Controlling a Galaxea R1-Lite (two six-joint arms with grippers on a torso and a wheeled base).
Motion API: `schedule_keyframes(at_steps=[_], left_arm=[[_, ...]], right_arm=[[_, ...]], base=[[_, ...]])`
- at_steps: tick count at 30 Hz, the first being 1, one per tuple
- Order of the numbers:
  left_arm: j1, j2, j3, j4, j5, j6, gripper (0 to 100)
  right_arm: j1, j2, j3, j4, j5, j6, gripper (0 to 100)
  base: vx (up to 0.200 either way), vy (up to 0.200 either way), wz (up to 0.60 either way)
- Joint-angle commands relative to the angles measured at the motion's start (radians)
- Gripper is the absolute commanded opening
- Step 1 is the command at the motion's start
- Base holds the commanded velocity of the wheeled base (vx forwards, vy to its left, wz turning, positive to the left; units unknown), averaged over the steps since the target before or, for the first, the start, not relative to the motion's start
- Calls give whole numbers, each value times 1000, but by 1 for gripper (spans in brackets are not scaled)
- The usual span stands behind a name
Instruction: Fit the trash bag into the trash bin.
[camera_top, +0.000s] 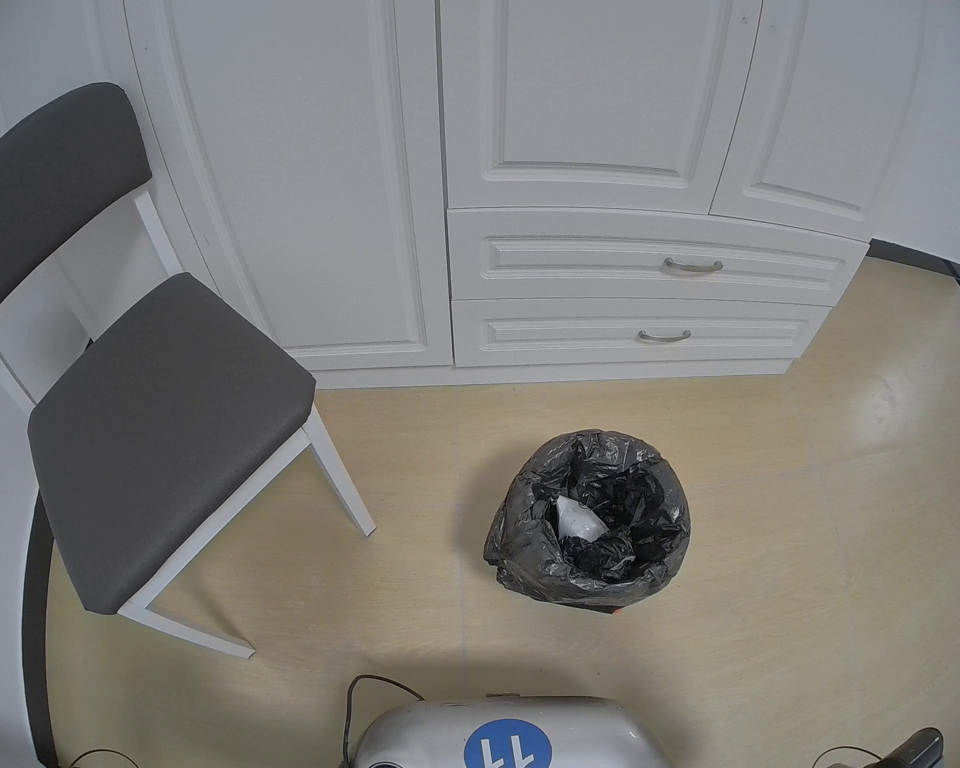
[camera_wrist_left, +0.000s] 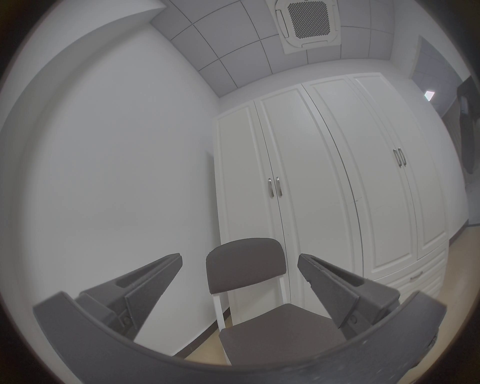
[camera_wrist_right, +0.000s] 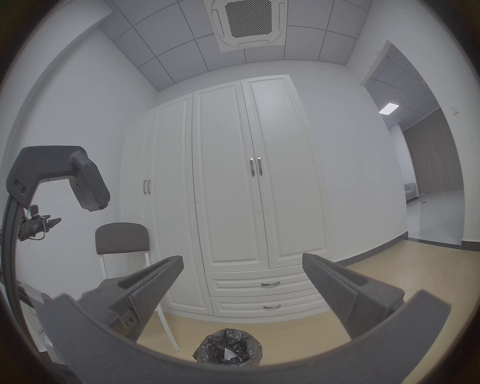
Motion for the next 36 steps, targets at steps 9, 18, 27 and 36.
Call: schedule_keyframes(at_steps=[9, 18, 27, 36], left_arm=[[41, -97, 217, 32, -47, -124, 100], [43, -97, 543, -1, -159, -184, 100], [43, -97, 545, 193, -169, -222, 100], [43, -97, 539, 236, -335, -323, 100]], right_arm=[[-2, -20, 45, -1, -81, -5, 100], [0, -20, 235, -96, -111, -40, 100], [0, -20, 452, -187, -109, -75, 100], [-3, -20, 470, 25, -140, -114, 100]], base=[[0, 0, 0], [0, 0, 0], [0, 0, 0], [0, 0, 0]])
